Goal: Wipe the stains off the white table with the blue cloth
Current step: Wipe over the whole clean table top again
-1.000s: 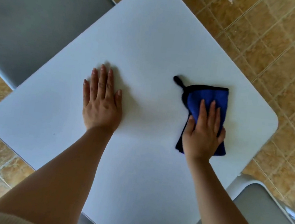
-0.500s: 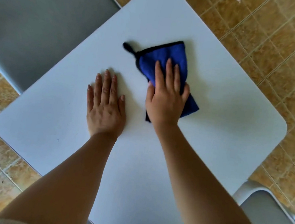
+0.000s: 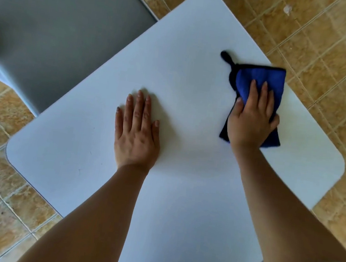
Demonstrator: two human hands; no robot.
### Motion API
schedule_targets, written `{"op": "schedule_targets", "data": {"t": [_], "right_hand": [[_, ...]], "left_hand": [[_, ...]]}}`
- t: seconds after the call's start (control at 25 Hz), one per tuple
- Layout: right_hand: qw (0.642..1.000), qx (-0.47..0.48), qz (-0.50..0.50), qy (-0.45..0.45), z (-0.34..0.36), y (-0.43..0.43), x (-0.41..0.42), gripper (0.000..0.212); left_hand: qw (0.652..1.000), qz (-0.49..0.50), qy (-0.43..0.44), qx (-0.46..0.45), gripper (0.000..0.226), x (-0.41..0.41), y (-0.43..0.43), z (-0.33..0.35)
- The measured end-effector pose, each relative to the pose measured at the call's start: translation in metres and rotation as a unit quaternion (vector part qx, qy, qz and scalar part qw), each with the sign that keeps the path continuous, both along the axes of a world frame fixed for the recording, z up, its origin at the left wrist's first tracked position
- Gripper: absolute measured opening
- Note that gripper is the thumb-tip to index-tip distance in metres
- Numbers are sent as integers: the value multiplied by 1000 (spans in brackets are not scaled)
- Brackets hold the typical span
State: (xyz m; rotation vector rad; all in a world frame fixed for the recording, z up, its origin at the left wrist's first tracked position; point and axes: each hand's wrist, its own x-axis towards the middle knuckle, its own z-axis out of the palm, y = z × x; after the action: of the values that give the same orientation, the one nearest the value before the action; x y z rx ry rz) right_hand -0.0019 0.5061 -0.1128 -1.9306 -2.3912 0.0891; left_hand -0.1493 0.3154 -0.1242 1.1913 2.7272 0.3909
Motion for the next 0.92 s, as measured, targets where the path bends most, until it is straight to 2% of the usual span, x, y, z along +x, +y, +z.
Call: {"op": "schedule_targets", "data": {"t": [0.16, 0.44, 0.72, 0.92], "right_hand": [[999, -28, 43, -1, 2, 37, -70, 54], [984, 36, 169, 30, -8, -8, -103, 52], [986, 12, 164, 26, -6, -65, -107, 54], [980, 0, 197, 36, -7, -128, -141, 54]], "left_hand": [[1000, -1, 2, 1, 56, -1, 0, -1], [1000, 0, 10, -6, 57, -1, -1, -1], [998, -30, -44, 41, 57, -9, -19, 9], [998, 49, -17, 35, 56, -31, -98, 11]]}}
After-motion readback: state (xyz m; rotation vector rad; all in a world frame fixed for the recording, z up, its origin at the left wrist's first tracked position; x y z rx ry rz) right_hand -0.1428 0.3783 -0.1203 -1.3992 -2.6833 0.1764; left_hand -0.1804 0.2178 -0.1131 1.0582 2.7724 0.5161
